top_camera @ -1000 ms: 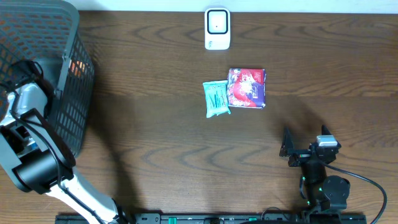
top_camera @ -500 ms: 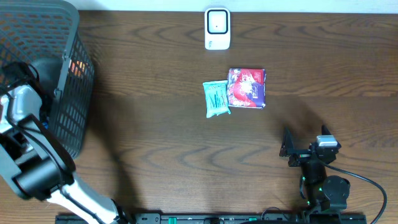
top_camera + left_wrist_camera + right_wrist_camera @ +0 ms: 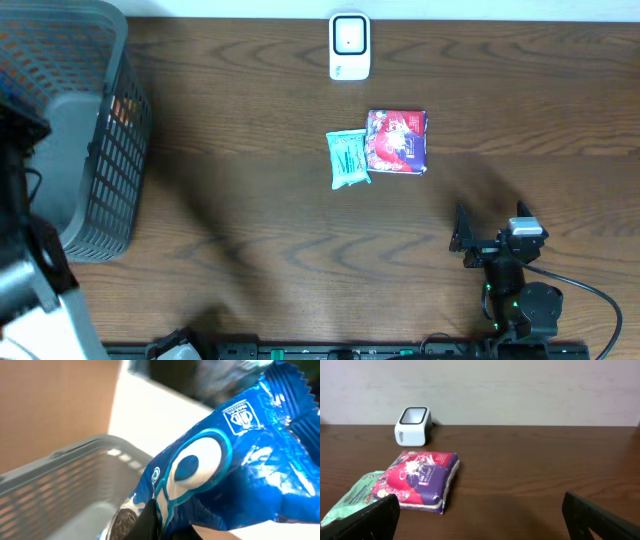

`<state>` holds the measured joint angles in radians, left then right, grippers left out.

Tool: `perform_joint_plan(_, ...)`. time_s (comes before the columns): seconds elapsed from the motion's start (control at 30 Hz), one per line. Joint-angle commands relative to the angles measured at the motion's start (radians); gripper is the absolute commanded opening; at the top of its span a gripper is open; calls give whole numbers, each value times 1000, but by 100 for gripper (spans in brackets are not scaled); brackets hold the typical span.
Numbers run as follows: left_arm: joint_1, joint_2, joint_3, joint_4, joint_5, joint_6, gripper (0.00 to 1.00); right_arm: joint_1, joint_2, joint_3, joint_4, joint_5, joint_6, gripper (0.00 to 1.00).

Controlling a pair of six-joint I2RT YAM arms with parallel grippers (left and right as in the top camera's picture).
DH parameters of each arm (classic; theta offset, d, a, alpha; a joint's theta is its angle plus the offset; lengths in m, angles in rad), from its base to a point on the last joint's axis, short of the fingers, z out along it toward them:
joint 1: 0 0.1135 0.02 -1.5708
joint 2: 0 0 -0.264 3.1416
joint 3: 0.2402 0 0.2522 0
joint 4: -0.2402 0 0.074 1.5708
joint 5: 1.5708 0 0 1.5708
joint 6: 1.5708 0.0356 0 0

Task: Scan the item barcode
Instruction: 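Reach the left gripper into the basket and grasp the blue Oreo pack, then place the blue Oreo pack left of the green wipes pack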

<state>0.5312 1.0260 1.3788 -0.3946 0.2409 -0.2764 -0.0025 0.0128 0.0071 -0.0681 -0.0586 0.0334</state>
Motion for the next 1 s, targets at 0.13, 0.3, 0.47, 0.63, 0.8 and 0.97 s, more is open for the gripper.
perform_joint_plan(0.13, -286, -27, -1, 37, 326, -259, 7, 9, -3, -2, -3, 1, -5, 99)
perform_joint_plan(0.3, -489, 98, -2, 11, 323, -259, 7, 9, -3, -2, -3, 1, -5, 99)
perform_joint_plan(0.47, -661, 347, -2, 7, 307, -280, 7, 9, -3, -2, -3, 1, -5, 99)
perform_joint_plan(0.63, -767, 594, -2, -2, 148, -309, 7, 9, -3, -2, -3, 0, -5, 99)
perform_joint_plan(0.8, -861, 745, -2, -68, -146, -357, 7, 9, -3, -2, -3, 1, -5, 99)
perform_joint_plan(0.97, -958, 792, -2, -75, -296, -373, 7, 9, -3, -2, -3, 1, -5, 99)
